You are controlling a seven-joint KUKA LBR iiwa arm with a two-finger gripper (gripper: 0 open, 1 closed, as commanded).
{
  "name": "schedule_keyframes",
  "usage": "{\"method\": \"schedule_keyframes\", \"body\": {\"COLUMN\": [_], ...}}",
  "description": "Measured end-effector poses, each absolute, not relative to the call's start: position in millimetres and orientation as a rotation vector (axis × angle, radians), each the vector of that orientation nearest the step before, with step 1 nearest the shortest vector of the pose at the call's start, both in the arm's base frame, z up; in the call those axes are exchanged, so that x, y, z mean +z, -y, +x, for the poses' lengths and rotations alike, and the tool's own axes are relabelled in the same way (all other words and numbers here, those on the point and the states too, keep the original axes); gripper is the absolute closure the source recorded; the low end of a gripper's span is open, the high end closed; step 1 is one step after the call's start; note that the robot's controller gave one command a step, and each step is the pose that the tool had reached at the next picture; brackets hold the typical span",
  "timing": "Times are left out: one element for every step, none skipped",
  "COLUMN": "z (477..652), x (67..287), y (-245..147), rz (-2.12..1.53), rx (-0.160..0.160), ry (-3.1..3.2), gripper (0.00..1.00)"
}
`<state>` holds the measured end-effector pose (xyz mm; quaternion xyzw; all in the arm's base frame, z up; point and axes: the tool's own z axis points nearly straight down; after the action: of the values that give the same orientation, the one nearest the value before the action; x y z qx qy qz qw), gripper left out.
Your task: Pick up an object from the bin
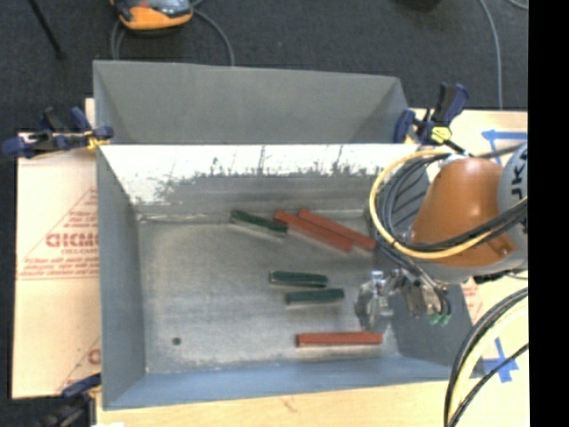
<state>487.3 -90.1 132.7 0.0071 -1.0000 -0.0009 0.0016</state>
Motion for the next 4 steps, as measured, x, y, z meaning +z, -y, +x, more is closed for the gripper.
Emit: {"method": "schedule_keyframes", "body": {"z": [478.3,524.5,525.1,537.7], "x": [200.4,124.6,128.4,75.4], "y": [112.2,133.8,134.3,78.7], "rz": [0.069,-0.067,-0.063,-0.021], "rx": [0.001,-0.002,0.002,0.001], "ry": [3.139,3.141,3.146,3.146], "gripper": [1.0,0.0,0.0,1.0]}}
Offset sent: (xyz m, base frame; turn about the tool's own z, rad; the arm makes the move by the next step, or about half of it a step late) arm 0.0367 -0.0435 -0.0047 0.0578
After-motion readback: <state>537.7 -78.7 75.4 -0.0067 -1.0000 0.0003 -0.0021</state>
